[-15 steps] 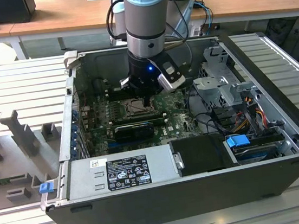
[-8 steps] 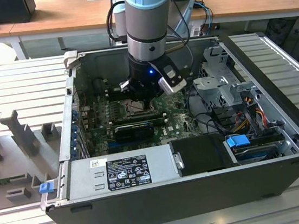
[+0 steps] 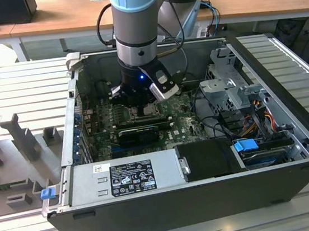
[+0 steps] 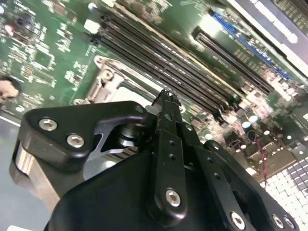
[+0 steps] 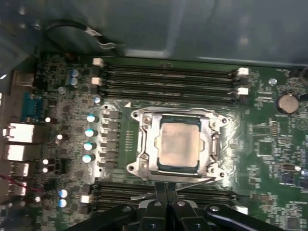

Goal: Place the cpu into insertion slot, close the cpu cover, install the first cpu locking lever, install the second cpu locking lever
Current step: 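Install the second cpu locking lever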

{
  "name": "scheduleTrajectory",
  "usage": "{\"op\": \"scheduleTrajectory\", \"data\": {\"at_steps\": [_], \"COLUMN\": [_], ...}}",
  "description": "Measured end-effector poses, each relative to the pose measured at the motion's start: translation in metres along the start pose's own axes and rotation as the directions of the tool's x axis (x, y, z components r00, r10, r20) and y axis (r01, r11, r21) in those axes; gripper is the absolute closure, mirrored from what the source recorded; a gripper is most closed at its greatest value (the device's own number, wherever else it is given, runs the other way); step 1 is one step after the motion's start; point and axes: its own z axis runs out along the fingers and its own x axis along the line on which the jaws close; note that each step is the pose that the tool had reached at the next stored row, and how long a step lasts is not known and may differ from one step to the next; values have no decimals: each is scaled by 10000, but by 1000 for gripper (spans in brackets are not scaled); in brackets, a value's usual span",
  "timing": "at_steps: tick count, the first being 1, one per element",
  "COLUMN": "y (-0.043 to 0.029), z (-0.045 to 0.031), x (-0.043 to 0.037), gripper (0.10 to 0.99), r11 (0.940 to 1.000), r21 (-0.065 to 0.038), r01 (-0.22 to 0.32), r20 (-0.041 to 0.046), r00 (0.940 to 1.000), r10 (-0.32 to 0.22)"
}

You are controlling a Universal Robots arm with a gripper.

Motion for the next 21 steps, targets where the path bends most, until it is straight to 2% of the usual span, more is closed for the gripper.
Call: {"op": "scheduleTrajectory", "data": {"at_steps": [7, 8, 9, 14, 21], "y": [-17, -35, -45, -92, -137], "z": [142, 144, 144, 141, 173], "x": [31, 73, 102, 159, 204], "gripper": [980, 980, 980, 980, 980], "r11": [10000, 9997, 9995, 9990, 9978], "r21": [-67, -242, -303, -421, -599], "r01": [74, 83, 84, 133, 291], "r20": [-5, 9, 14, 17, 19], "r00": [10000, 10000, 10000, 9999, 9996], "r10": [-74, -83, -83, -132, -291]}}
